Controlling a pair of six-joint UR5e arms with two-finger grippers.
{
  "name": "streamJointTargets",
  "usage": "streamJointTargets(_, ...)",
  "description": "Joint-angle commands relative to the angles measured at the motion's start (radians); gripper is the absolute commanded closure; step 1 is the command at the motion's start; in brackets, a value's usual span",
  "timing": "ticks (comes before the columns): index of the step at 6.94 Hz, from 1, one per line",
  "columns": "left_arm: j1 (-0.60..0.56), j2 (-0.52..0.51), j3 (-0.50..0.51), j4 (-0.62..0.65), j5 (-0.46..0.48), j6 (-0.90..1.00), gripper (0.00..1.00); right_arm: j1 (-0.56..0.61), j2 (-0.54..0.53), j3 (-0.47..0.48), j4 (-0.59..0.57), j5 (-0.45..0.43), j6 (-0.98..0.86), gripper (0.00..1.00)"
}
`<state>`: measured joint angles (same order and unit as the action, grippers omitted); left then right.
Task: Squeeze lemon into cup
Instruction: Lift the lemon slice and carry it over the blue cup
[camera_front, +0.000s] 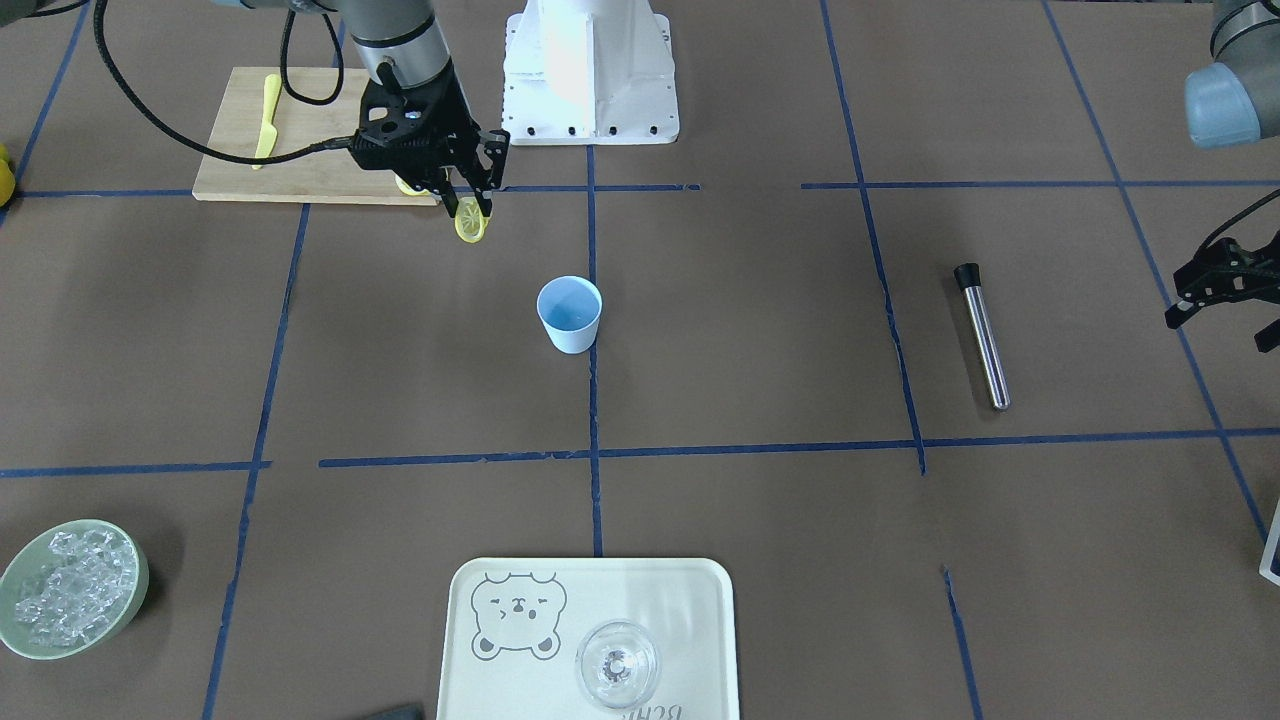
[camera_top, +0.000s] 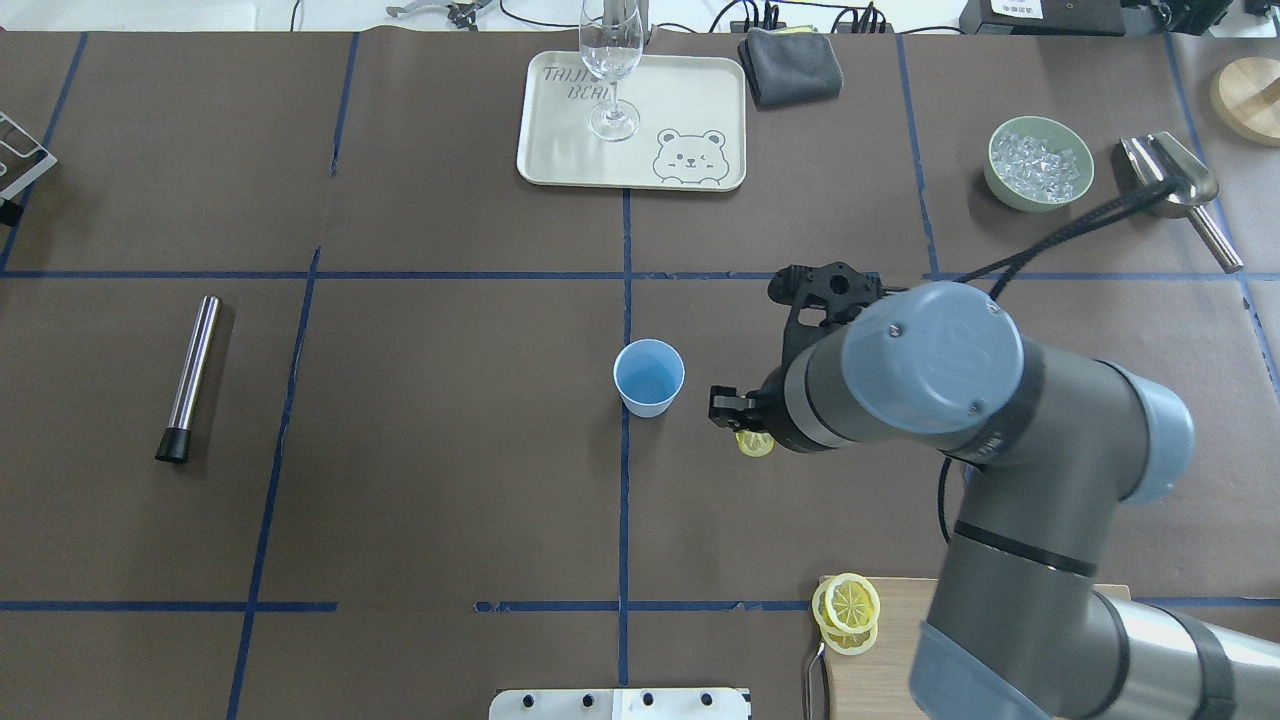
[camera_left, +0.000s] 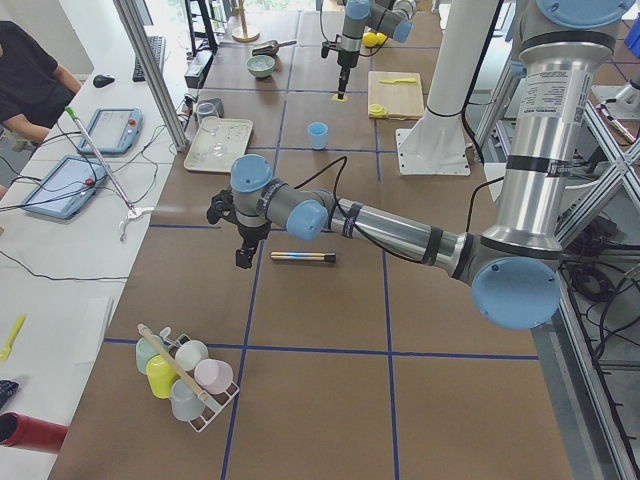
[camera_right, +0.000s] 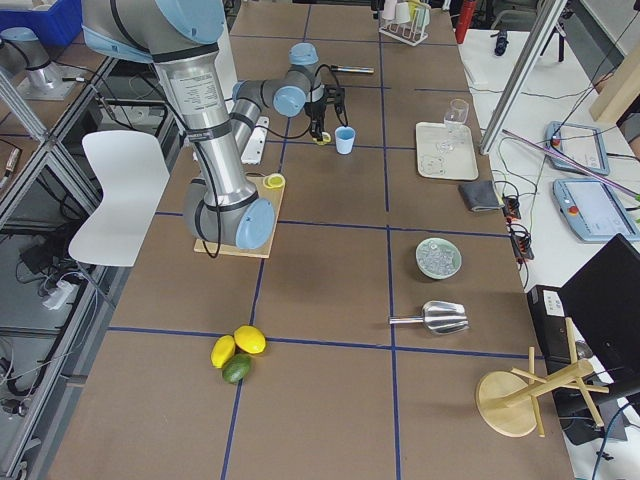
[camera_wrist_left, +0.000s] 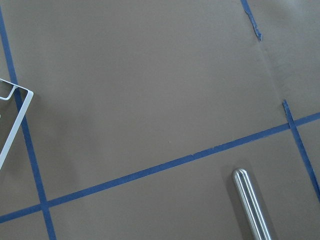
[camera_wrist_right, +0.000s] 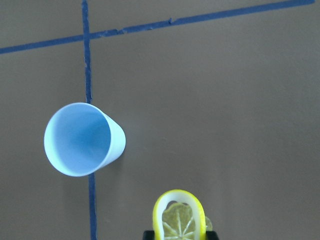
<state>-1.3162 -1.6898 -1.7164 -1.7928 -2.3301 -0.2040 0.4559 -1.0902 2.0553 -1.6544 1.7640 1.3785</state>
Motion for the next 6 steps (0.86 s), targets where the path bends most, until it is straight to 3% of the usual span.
streamJointTargets(1, 0.000, -0.005, 0.001, 0.001, -0.002, 0.000, 0.00, 0.017, 0.136, -0.143, -0.019, -0.003, -0.029, 0.58)
streamJointTargets(4, 0.000, -0.008, 0.003, 0.001, -0.002, 0.000, 0.00, 0.026, 0.293, -0.324, 0.019, -0.006, -0.027, 0.58)
streamJointTargets(6, 0.000, -0.008, 0.005, 0.001, -0.002, 0.000, 0.00, 0.032, 0.305, -0.362, 0.028, -0.006, -0.033, 0.58)
